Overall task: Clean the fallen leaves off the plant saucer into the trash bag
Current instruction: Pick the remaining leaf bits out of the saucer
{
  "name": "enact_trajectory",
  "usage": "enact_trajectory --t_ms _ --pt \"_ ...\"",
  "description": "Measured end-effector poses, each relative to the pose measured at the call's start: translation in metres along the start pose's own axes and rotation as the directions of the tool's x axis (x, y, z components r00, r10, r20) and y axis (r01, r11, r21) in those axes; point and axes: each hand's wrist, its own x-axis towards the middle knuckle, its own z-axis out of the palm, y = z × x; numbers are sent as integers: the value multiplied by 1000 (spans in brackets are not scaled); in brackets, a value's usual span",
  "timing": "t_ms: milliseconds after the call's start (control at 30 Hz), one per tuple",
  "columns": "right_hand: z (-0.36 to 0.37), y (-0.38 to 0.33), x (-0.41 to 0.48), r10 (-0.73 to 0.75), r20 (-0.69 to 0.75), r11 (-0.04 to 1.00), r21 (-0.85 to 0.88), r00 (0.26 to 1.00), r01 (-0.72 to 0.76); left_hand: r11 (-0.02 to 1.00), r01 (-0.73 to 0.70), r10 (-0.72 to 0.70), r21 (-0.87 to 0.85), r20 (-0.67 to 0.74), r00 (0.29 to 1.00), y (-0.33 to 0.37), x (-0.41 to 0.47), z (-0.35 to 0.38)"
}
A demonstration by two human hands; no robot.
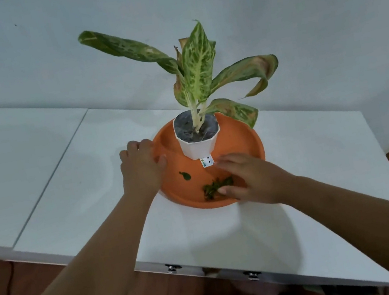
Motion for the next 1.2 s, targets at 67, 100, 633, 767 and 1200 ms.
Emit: enact_trajectory --t_ms 67,100,633,767,1200 --pt "-6 3 2 82 100 997 -19 992 -80 988 -135 132 80 45 990 7 -10 2" --pt "-6 2 3 103 149 994 -51 984 -96 975 -195 185 107 95 978 9 -15 4" --pt "-4 0 23 131 213 977 141 968 -163 959 -278 269 -53 484 833 45 -45 23" --pt "2 -1 22 55 133 980 183 990 -79 964 -223 264 -145 423 867 42 -42 25" --pt "-1 -7 27 180 173 969 141 968 -205 972 -228 182 59 427 886 38 -35 25"
